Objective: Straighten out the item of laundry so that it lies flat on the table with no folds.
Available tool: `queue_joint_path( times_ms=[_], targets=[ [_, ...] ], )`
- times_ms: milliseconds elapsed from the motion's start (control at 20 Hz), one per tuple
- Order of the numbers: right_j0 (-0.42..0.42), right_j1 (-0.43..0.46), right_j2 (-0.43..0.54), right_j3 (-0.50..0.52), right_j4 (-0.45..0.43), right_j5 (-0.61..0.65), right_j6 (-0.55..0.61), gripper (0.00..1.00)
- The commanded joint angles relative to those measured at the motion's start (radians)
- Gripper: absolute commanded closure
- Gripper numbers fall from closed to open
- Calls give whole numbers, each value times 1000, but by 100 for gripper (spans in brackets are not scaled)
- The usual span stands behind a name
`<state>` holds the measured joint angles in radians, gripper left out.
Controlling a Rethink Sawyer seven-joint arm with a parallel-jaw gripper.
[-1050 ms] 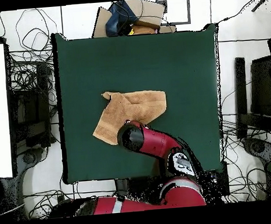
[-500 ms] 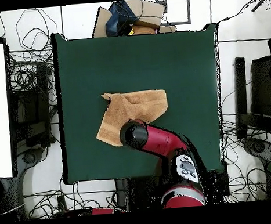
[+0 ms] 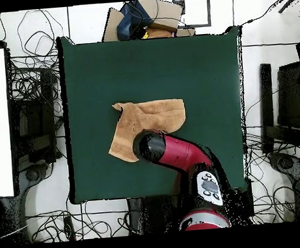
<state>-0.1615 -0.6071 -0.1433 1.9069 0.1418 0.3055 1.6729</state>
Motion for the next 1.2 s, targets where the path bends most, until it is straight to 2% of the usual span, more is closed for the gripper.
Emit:
queue_joint_path(
  times_ms=[50,800,1200],
  targets=[
    [29,-28,-2,-38,51,60,225,100],
    [47,-30,-11,-30,72,66,231,100],
    [97,-53,-53,-75,96,176,253,100]
  ],
)
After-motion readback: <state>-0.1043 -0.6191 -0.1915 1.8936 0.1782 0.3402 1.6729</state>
